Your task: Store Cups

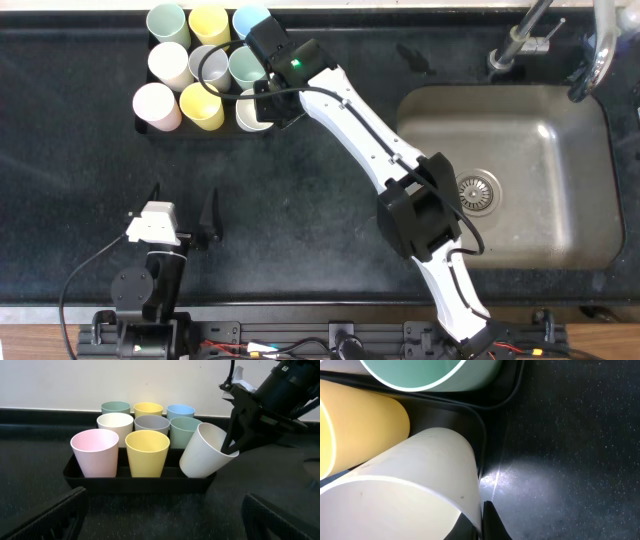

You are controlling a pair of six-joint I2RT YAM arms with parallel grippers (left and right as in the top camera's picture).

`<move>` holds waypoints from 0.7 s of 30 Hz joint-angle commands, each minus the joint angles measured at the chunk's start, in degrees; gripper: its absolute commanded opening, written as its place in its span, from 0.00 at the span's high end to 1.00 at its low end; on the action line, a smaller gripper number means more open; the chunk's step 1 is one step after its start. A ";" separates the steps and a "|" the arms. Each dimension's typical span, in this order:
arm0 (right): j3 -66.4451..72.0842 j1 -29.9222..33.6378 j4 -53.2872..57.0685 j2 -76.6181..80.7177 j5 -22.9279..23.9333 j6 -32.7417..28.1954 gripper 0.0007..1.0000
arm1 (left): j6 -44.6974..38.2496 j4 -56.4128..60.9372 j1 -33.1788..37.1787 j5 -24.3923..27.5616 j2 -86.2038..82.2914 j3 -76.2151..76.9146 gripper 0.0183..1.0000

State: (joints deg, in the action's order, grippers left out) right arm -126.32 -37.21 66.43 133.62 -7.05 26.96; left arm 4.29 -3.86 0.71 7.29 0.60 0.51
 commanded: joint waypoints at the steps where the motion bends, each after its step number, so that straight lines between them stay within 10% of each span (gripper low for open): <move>1: -1.75 0.11 -0.28 0.96 1.11 0.28 0.95 | 0.20 -0.20 -0.42 0.20 -0.46 -0.07 0.00; 21: -1.75 0.00 -2.67 1.07 0.52 0.24 0.83 | 0.22 -0.20 -0.42 0.20 -0.46 -0.07 0.00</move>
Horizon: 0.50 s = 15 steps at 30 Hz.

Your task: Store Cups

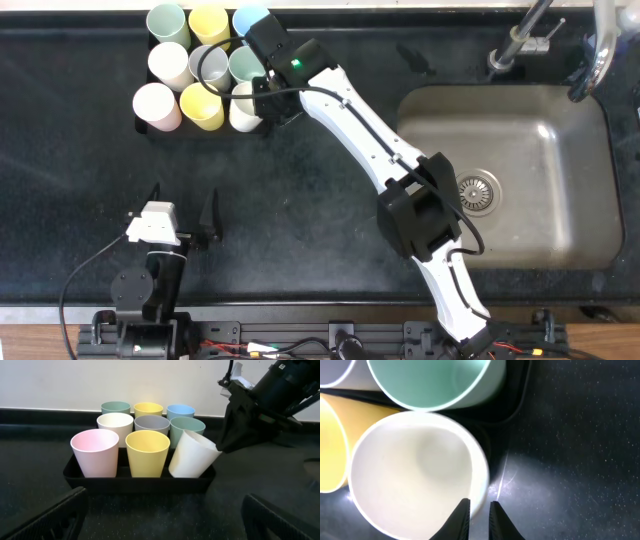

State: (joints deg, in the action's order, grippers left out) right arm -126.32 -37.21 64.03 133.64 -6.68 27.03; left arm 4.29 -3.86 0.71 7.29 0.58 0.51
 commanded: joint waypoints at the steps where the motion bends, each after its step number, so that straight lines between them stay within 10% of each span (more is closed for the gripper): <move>1: -1.75 0.00 -0.24 1.05 0.13 0.20 0.83 | 0.20 -0.20 -0.42 0.20 -0.44 -0.07 0.00; 15: -1.77 -0.15 -1.20 0.26 -1.22 -2.82 0.62 | 0.20 -0.20 -0.42 0.20 -0.44 -0.07 0.00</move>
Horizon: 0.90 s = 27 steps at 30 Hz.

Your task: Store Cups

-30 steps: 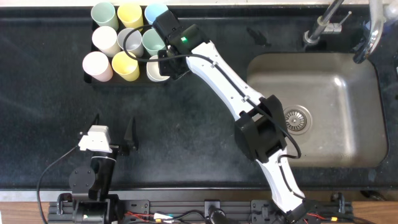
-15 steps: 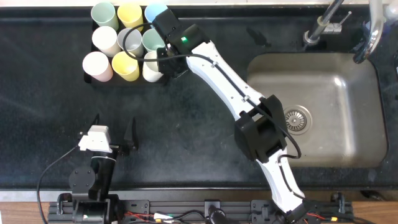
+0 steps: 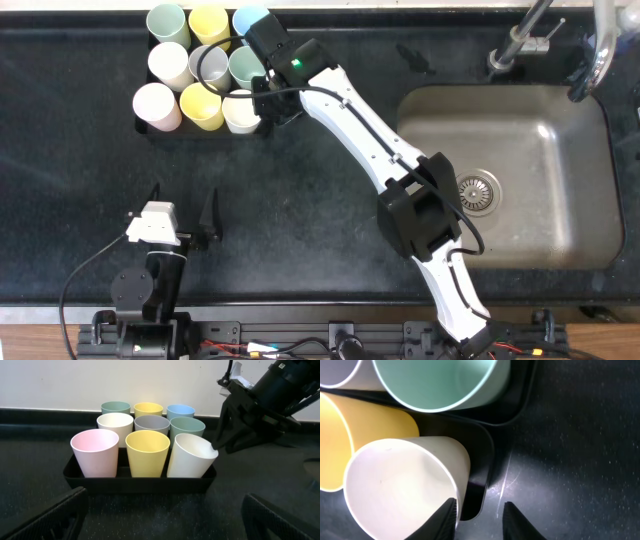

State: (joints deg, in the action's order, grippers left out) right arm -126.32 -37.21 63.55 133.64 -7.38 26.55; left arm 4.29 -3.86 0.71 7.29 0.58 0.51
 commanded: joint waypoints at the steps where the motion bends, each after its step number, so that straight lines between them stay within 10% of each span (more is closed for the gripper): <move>1: -1.77 -0.15 -0.92 -0.15 -0.52 -3.32 0.60 | 0.20 -0.17 -0.42 0.20 -0.44 -0.07 0.00; 7: -1.79 -0.11 0.24 -4.09 -0.50 -9.49 0.48 | 0.22 -0.20 -0.42 0.20 -0.44 -0.07 0.00; 15: -1.75 4.09 8.83 -13.03 5.20 -18.27 0.02 | 0.22 -0.17 -0.42 0.20 -0.44 -0.07 0.00; 27: 27.71 19.56 -5.68 -40.92 5.97 -28.94 0.00 | 0.20 -0.20 -0.42 0.20 -0.44 -0.07 0.00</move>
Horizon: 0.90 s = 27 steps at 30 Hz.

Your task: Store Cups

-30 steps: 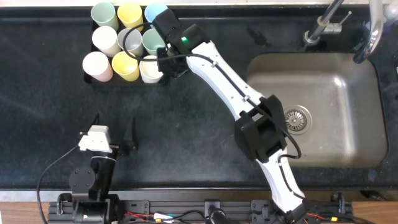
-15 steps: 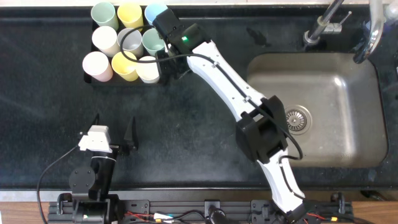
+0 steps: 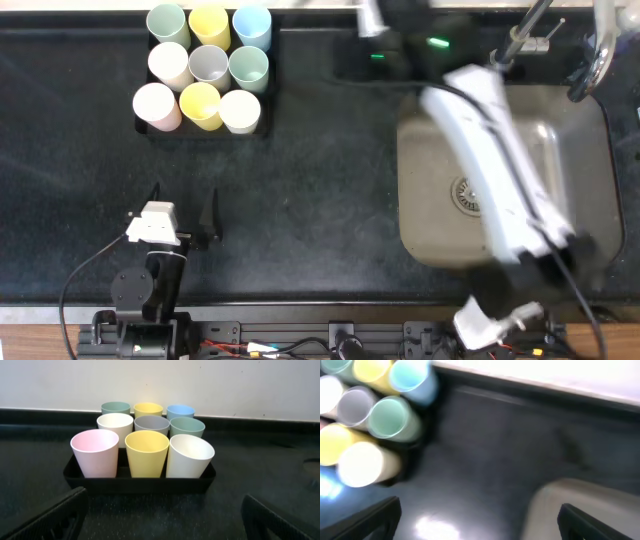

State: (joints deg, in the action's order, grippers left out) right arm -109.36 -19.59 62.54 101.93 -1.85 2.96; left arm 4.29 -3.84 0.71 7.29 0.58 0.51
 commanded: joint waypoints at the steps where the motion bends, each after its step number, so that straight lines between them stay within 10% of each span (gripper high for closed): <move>1: 14.93 2.84 -7.74 -12.92 0.42 -6.03 0.00 | 0.20 -0.22 -0.42 0.20 -0.44 -0.07 0.00; 17: 62.53 19.78 -39.74 -56.17 -2.82 -4.00 0.00 | 0.20 -0.20 -0.42 0.20 -0.44 -0.07 0.00; 27: 73.72 19.12 -42.88 -69.40 -2.56 -0.74 0.00 | 0.20 -0.22 -0.42 0.20 -0.44 -0.07 0.00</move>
State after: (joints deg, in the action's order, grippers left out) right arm -37.74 0.47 20.43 34.54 -4.10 0.40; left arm 4.29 -3.86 0.71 7.29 0.58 0.51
